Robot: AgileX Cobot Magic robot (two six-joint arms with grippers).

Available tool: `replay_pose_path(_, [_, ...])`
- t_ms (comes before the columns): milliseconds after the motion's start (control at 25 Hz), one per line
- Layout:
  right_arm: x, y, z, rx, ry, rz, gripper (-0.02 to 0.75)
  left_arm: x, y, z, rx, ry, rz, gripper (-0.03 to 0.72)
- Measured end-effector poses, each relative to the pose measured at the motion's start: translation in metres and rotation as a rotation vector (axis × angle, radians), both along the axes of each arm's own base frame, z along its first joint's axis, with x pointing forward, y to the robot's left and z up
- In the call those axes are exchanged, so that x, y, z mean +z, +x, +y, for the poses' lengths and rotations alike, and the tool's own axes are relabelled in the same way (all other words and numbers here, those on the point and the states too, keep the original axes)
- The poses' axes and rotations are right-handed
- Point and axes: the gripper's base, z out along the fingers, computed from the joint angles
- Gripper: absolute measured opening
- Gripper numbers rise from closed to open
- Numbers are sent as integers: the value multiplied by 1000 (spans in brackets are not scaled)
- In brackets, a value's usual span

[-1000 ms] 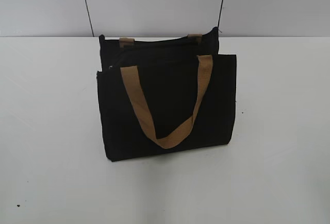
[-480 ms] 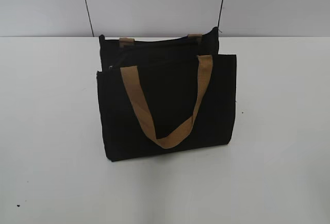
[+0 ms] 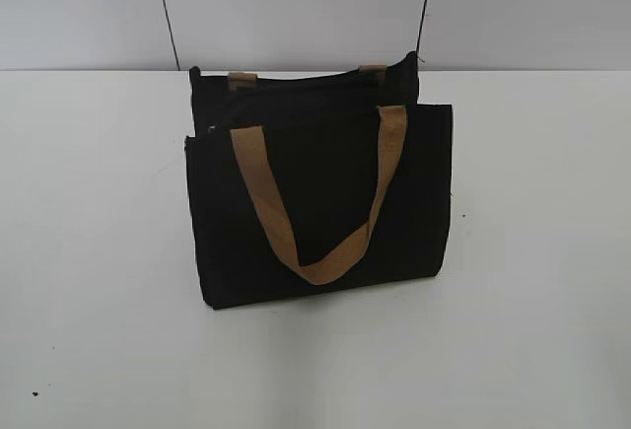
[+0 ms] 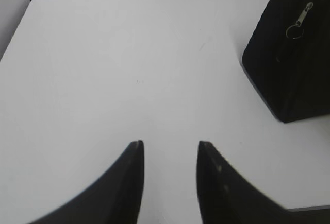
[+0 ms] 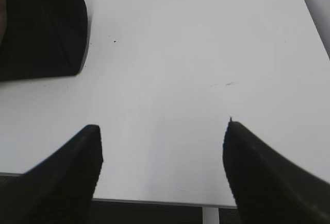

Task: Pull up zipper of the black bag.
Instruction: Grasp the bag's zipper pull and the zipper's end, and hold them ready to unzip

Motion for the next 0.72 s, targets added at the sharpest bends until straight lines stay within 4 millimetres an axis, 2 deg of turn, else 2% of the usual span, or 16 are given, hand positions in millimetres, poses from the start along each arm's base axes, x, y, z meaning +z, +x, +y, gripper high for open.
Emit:
replay_pose_path(120, [0, 0, 0, 0, 0, 0, 557, 13, 2, 0, 8, -8, -87, 304])
replay_pose_path(200, [0, 0, 0, 0, 0, 0, 557, 24, 6, 1, 20, -14, -199, 377])
replay_pose_path(320, [0, 0, 0, 0, 0, 0, 557, 40, 17, 2, 37, -20, -332, 524])
replay_pose_path(400, [0, 0, 0, 0, 0, 0, 557, 49, 29, 2, 45, -25, -382, 575])
replay_pose_path(600, [0, 0, 0, 0, 0, 0, 557, 69, 67, 3, 65, -19, -519, 570])
replay_pose_path(720, [0, 0, 0, 0, 0, 0, 557, 70, 94, 3, 82, -24, -599, 563])
